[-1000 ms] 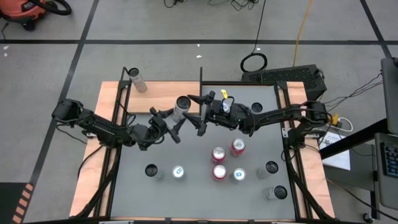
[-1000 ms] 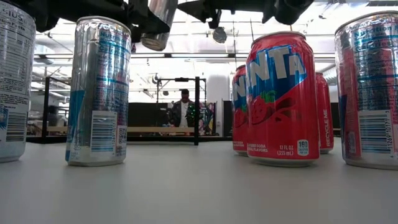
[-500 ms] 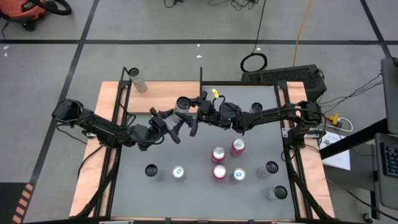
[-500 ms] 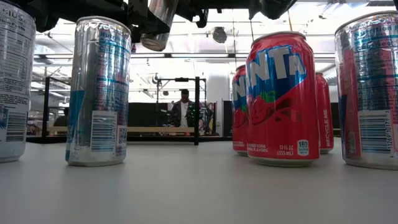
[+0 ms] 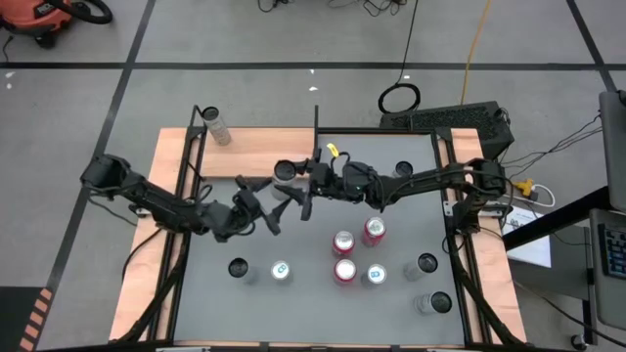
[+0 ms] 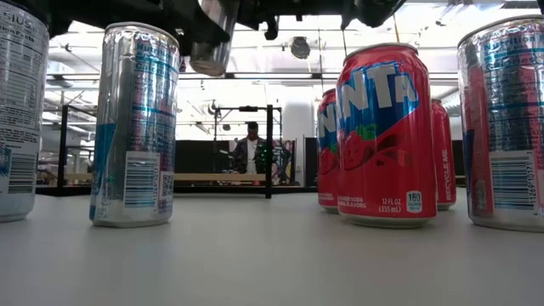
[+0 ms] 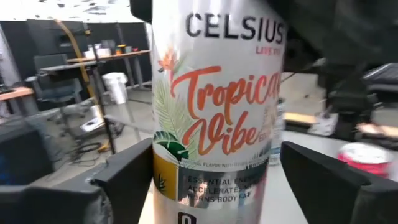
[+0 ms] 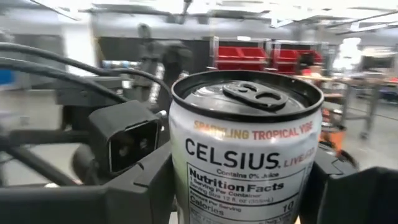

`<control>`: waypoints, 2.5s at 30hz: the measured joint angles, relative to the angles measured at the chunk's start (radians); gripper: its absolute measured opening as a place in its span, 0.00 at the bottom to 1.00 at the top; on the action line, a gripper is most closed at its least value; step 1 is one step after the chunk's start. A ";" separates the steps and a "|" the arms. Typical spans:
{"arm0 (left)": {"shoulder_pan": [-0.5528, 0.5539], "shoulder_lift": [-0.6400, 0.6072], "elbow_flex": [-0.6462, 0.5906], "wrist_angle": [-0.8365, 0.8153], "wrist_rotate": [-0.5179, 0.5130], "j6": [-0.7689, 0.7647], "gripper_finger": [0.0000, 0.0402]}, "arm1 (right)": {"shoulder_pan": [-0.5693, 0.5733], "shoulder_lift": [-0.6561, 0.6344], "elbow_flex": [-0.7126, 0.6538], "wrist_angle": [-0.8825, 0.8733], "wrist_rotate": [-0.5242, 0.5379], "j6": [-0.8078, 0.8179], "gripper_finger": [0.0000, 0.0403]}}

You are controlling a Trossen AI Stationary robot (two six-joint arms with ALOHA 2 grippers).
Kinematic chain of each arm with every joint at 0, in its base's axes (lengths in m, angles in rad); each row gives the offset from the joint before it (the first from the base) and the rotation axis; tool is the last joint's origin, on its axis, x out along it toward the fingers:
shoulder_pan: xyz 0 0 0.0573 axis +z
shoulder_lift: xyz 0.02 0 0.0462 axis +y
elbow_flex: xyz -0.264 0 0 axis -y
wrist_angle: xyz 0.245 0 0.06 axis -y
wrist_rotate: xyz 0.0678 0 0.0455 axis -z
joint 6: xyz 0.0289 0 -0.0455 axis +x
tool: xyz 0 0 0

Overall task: Place canned beverage on shelf
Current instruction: Put the top white-yellow soda can on the shelf aligned with the other white-yellow soda can

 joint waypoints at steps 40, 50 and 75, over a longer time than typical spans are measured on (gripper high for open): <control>0.032 -0.077 0.185 -0.207 0.033 0.107 0.89 | -0.005 0.000 -0.001 -0.115 -0.042 -0.090 0.49; 0.046 -0.077 0.185 -0.236 0.017 0.077 0.81 | -0.005 0.000 -0.002 -0.127 -0.013 -0.105 0.49; -0.054 -0.111 0.183 -0.306 -0.118 0.088 0.81 | -0.002 0.000 0.002 -0.237 -0.002 -0.078 0.49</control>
